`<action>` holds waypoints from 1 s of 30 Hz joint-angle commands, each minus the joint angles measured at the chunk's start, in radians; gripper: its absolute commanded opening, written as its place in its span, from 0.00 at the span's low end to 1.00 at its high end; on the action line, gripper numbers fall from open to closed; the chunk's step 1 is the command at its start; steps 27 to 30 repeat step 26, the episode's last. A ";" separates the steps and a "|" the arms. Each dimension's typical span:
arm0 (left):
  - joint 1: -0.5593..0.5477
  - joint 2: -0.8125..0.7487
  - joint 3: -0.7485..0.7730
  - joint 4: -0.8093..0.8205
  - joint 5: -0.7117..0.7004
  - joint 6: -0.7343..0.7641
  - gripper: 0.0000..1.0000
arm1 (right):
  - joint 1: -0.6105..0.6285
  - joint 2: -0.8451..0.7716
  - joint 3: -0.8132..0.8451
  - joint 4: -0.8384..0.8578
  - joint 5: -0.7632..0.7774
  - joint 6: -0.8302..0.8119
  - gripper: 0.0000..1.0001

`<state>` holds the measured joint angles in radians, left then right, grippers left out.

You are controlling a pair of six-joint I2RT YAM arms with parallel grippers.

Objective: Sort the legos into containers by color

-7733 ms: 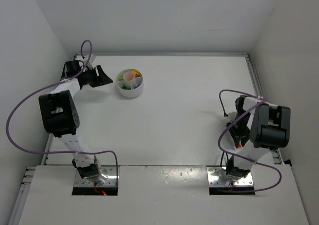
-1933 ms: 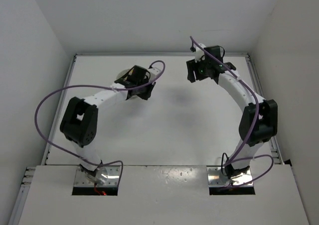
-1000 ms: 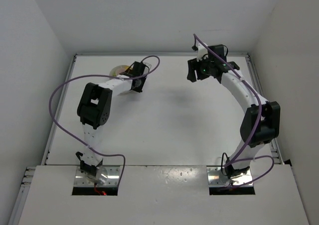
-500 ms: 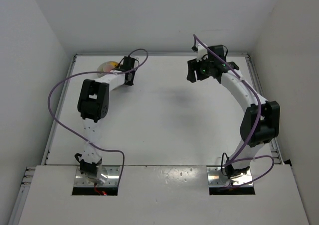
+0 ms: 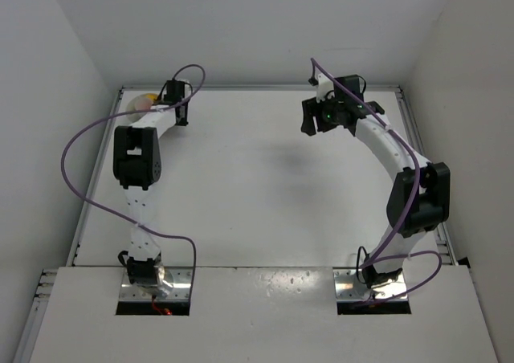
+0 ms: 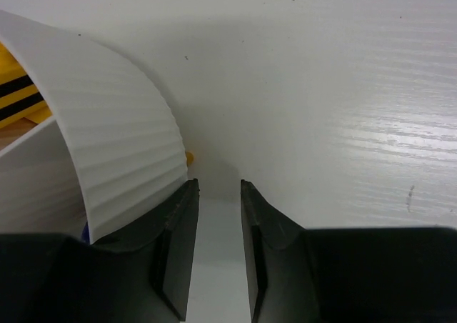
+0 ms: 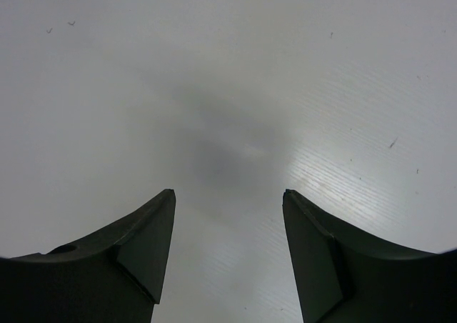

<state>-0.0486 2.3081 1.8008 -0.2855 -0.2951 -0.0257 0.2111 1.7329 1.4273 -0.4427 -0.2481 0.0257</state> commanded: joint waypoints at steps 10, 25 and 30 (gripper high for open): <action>-0.144 -0.357 -0.227 0.003 0.385 0.069 0.55 | -0.024 -0.111 -0.094 0.042 0.015 -0.006 0.65; -0.168 -0.847 -0.671 -0.070 0.639 -0.010 1.00 | -0.098 -0.323 -0.462 0.001 0.128 0.022 0.87; -0.168 -0.866 -0.682 -0.070 0.630 0.000 1.00 | -0.107 -0.334 -0.473 0.001 0.128 0.032 0.87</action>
